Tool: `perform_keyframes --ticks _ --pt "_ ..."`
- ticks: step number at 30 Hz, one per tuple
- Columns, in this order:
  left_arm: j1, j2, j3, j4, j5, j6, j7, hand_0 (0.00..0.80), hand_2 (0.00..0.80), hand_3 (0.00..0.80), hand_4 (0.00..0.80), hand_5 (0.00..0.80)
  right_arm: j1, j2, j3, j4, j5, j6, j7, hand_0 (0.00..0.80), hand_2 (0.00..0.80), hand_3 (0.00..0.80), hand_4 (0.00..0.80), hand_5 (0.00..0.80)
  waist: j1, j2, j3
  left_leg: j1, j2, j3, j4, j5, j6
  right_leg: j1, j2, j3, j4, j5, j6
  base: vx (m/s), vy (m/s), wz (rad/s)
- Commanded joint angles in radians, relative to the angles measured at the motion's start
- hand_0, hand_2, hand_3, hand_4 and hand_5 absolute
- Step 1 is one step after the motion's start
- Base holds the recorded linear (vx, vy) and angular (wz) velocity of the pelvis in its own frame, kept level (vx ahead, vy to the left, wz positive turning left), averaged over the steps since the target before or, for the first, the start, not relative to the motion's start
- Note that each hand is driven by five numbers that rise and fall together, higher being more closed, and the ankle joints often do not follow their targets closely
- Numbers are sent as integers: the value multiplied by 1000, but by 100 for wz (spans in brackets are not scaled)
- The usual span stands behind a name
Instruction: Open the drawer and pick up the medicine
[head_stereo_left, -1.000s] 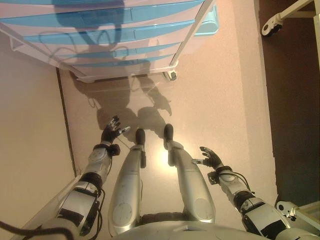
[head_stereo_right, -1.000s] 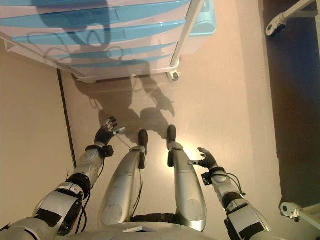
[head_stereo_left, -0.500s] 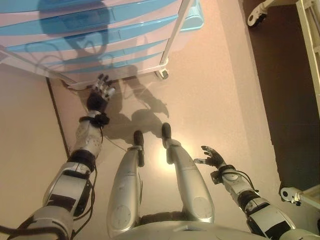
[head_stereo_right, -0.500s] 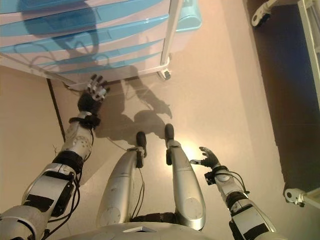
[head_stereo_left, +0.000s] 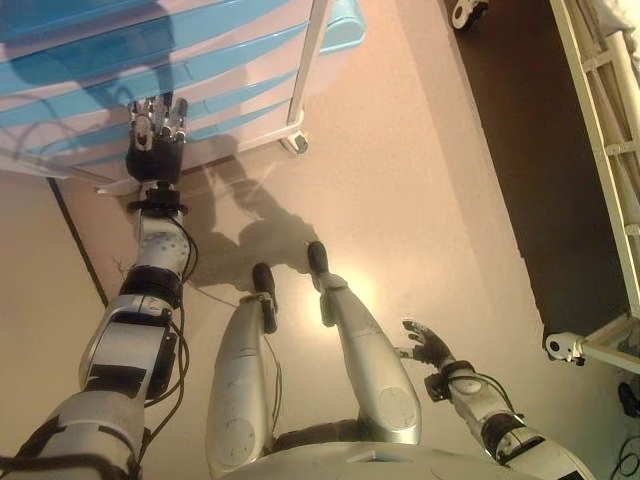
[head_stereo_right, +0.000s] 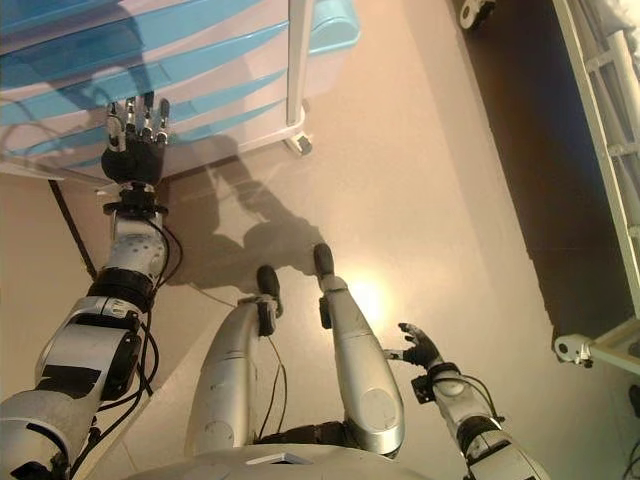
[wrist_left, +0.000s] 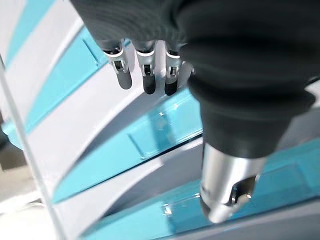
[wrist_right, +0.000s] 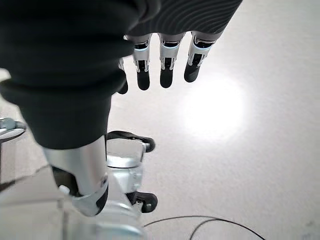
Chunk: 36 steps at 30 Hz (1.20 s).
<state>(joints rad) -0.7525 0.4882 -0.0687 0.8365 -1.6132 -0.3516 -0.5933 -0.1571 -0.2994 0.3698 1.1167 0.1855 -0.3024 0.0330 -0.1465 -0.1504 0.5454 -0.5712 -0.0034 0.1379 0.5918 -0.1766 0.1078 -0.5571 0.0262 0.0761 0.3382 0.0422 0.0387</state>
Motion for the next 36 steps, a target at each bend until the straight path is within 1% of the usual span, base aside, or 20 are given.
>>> perform_keyframes --ticks 1,4,10,11,13,14,19,24,28,31,33,35,36 --pt "-147 93 55 -71 -38 -63 -92 0 0 0 0 0 36 -6 54 1 25 -28 5 0 0 0 0 0 21 -39 -48 25 -50 18 -55 -44 -8 31 37 -27 -25 7 -17 7 0 -4" --pt "-178 118 64 -59 -91 -69 -111 0 0 0 0 0 39 -1 64 -3 24 -35 9 0 0 0 0 0 19 -42 -46 36 -51 21 -55 -53 -8 48 39 -22 -34 2 -16 0 0 0" --pt "-206 141 53 -45 -118 -76 -181 0 0 0 0 0 33 3 83 -19 28 -32 1 0 0 0 0 0 25 -41 -41 46 -56 18 -64 -54 -6 65 40 -19 -41 -5 -15 1 0 -1" --pt "-207 143 53 -47 -122 -78 -194 169 169 169 169 169 32 3 85 -20 29 -33 1 0 0 0 0 0 27 -41 -40 49 -57 17 -67 -54 -5 67 41 -19 -42 -5 -15 0 0 0" --pt "-210 151 54 -59 -145 -71 -219 662 662 662 662 662 32 5 88 -27 34 -29 0 0 0 0 0 0 31 -43 -39 58 -58 15 -75 -53 -4 76 41 -19 -46 -7 -14 0 0 0" --pt "-212 153 53 -62 -152 -74 -227 800 800 800 800 800 32 6 89 -29 35 -27 -1 0 0 0 0 0 32 -44 -39 61 -58 14 -78 -52 -4 79 41 -19 -47 -6 -14 0 0 0" --pt "-220 168 52 -97 -149 -85 -247 800 800 800 800 800 31 10 95 -33 35 -18 4 0 0 0 0 0 44 -53 -40 75 -61 7 -90 -51 -2 100 43 -20 -57 -7 -11 -1 -27 2" --pt "-224 180 51 -130 -140 -95 -242 800 800 800 800 800 34 15 101 -33 22 -17 2 0 0 0 0 0 53 -52 -40 91 -67 -1 -114 -40 0 121 47 -16 -68 -9 -11 -13 -25 4" --pt "-217 193 40 -178 -82 -107 -205 800 800 800 800 800 37 11 115 -51 -10 -10 0 0 0 0 0 0 70 -45 -44 115 -69 -23 -171 -4 -7 159 59 -14 -79 -29 -19 -38 -45 8" --pt "-209 200 32 -206 -55 -105 -192 800 800 800 800 800 36 8 126 -68 -14 -4 -10 0 0 0 0 0 87 -41 -46 119 -64 -41 -204 24 -20 179 70 -22 -78 -51 -30 -64 -77 20" --pt "-195 197 28 -238 -21 -109 -176 800 800 800 800 800 34 4 136 -83 -22 1 -19 0 0 0 0 0 103 -39 -47 119 -57 -58 -222 44 -35 194 77 -33 -73 -71 -41 -82 -103 26" --pt "-177 186 29 -281 19 -90 -152 800 800 800 800 800 28 4 146 -92 -27 12 -35 0 0 0 0 0 128 -36 -51 117 -49 -82 -238 63 -54 207 78 -59 -61 -98 -54 -95 -130 32" --pt "-170 181 31 -293 32 -83 -145 800 800 800 800 800 24 3 147 -94 -32 14 -40 0 0 0 0 0 136 -35 -54 112 -46 -88 -247 78 -61 207 77 -67 -61 -98 -59 -83 -155 45"
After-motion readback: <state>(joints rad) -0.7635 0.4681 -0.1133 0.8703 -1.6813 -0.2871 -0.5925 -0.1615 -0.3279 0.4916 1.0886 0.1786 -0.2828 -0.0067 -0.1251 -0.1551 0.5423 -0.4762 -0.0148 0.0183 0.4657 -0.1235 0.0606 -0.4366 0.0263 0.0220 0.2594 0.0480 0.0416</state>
